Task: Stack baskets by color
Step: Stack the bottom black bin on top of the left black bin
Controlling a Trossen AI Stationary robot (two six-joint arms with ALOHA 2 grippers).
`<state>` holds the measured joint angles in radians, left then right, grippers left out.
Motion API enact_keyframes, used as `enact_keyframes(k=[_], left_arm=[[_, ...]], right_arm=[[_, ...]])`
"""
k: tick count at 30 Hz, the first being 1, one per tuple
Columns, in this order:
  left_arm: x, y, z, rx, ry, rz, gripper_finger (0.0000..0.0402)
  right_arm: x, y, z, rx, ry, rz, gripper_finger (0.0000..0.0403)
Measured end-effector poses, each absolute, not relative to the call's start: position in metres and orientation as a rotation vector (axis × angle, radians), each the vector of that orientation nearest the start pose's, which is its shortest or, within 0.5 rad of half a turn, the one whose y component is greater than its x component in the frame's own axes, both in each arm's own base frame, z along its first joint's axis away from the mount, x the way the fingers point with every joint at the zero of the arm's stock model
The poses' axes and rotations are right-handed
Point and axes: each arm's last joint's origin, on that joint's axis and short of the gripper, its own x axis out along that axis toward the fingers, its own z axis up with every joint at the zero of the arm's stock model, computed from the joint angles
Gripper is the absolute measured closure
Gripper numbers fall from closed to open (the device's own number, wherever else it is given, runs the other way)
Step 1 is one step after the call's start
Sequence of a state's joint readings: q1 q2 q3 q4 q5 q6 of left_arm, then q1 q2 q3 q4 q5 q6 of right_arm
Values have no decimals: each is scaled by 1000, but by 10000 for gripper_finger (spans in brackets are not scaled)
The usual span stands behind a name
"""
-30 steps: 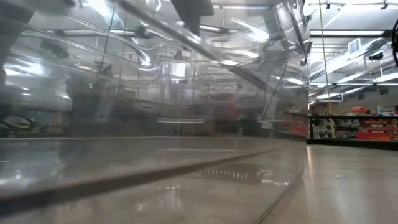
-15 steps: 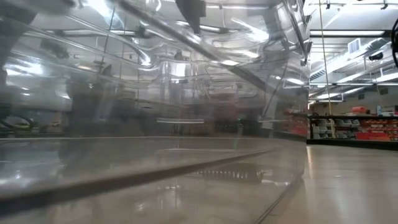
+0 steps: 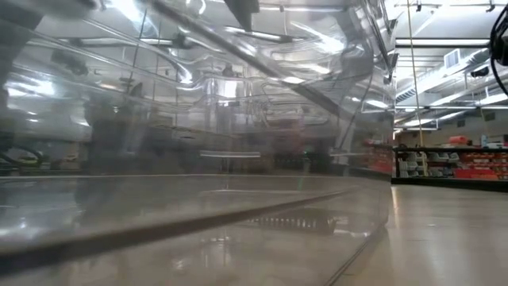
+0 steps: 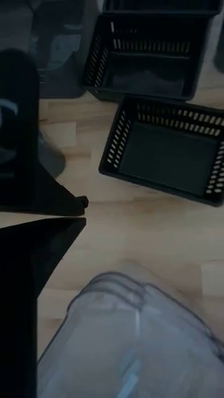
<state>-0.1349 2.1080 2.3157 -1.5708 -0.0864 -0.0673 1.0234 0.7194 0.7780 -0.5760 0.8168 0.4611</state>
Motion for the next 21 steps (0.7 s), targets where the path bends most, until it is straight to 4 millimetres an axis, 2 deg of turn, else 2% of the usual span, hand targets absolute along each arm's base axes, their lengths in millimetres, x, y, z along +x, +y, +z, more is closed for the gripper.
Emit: enact_keyframes(k=[4,9,11,14,18,21], left_arm=[[380,-61,371,137,1273,59,396],[335,-56,423,132,1085,226,394],[315,-52,431,116,1057,302,390],[286,-50,418,89,1076,415,389],[266,-57,377,24,1025,439,395],[253,-59,345,-97,983,454,395]], right_arm=[[89,110,307,41,348,121,308],[89,110,308,33,335,109,308],[89,110,308,19,329,100,308],[89,109,309,-12,317,86,308],[88,107,313,-51,286,89,308],[88,106,318,-63,244,100,308]])
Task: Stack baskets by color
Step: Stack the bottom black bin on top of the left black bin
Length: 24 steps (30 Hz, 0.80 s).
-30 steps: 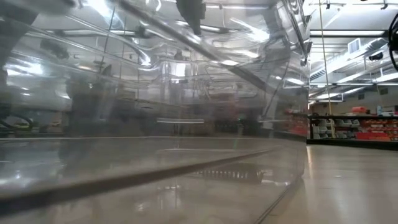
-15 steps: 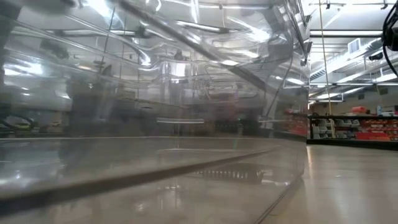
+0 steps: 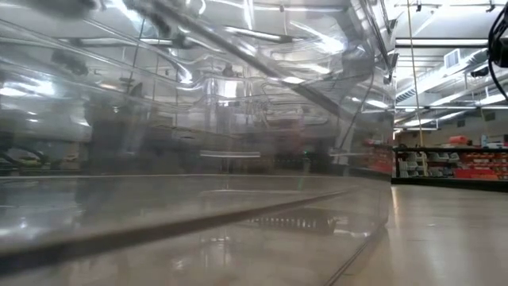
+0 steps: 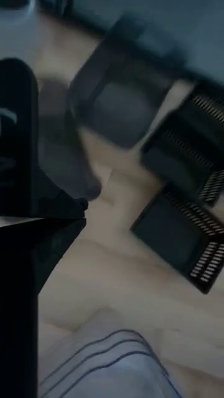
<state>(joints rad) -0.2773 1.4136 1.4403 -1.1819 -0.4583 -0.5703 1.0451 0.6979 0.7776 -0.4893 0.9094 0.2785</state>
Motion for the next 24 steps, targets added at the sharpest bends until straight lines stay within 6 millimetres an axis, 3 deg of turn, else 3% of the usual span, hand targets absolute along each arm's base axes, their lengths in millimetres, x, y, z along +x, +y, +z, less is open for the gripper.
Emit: enact_keyframes(k=[5,10,18,24], left_arm=[[243,-59,293,-313,1059,528,359],[240,-59,263,-453,1107,593,291],[239,-40,238,-526,1064,744,177],[247,-28,224,-550,1043,727,151]], right_arm=[[87,104,326,-98,192,115,308],[87,103,328,-131,173,118,308],[89,103,331,-166,149,110,308],[92,100,331,-167,151,80,308]])
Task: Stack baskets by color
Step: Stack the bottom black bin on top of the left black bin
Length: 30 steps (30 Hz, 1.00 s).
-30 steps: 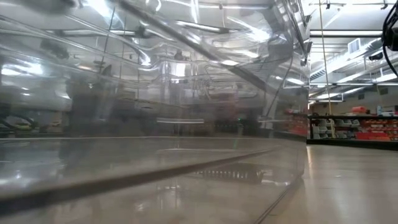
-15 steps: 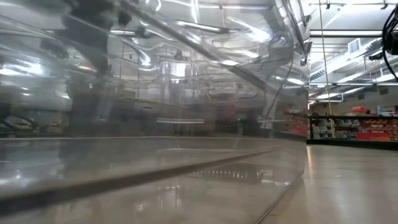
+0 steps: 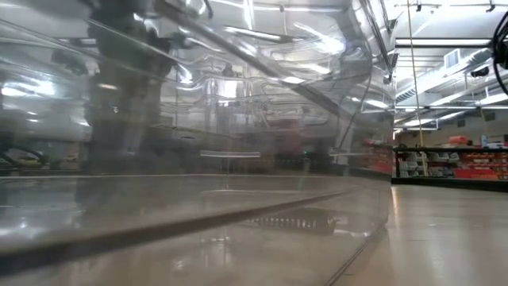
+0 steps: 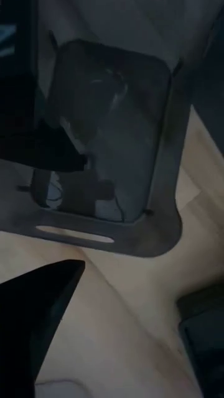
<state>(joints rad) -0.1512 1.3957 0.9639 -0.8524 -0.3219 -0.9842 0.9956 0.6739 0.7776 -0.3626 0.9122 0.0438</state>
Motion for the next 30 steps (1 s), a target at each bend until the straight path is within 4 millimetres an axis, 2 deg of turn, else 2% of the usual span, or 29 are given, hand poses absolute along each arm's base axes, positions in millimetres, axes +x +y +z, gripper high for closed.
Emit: enact_keyframes(k=[10,16,20,25,30], left_arm=[[263,-28,185,-436,1261,674,193],[264,-29,169,-440,1409,624,241],[264,-31,169,-450,1426,590,294],[265,-37,176,-477,1459,496,384],[272,-55,203,-467,1492,395,391]], right_arm=[[94,99,331,-153,162,98,308],[94,99,330,-145,165,99,308],[94,99,330,-144,165,99,308],[94,99,330,-144,165,98,308],[94,99,329,-139,174,96,308]])
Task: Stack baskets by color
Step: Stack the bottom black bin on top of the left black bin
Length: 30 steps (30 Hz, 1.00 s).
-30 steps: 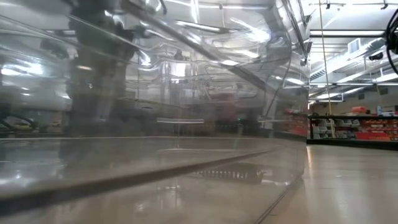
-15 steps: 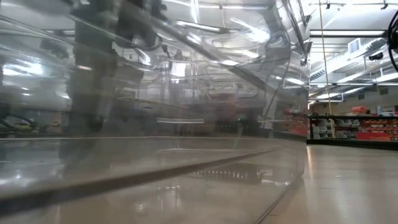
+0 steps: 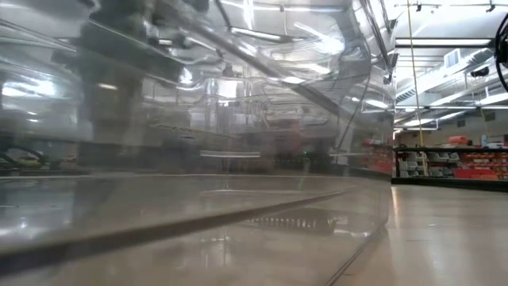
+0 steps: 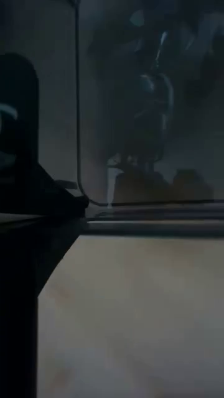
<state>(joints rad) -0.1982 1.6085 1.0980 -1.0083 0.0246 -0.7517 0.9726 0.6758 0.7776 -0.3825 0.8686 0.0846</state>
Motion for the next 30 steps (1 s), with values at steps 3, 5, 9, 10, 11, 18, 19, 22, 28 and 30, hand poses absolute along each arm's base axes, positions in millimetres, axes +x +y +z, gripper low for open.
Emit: enact_keyframes(k=[3,5,9,10,11,18,19,22,28,30], left_arm=[[274,-70,227,-466,1527,320,395],[276,-79,245,-439,1526,263,396],[277,-95,280,-357,1493,168,396],[277,-97,288,-330,1473,142,396],[277,-100,297,-292,1457,120,396],[276,-94,325,141,1339,136,396],[276,-89,325,197,1342,144,396],[282,-67,317,300,1374,175,396],[286,-10,300,409,1502,205,396],[286,8,296,459,1535,192,396]], right_arm=[[94,99,328,-136,181,94,308],[94,99,328,-133,183,94,308],[94,99,328,-133,183,93,308],[94,99,328,-133,183,93,308],[94,99,328,-133,183,93,308],[94,99,328,-132,182,93,308],[94,99,328,-132,182,93,308],[94,99,328,-129,181,93,308],[94,99,328,-128,181,93,308],[94,99,328,-128,182,93,308]])
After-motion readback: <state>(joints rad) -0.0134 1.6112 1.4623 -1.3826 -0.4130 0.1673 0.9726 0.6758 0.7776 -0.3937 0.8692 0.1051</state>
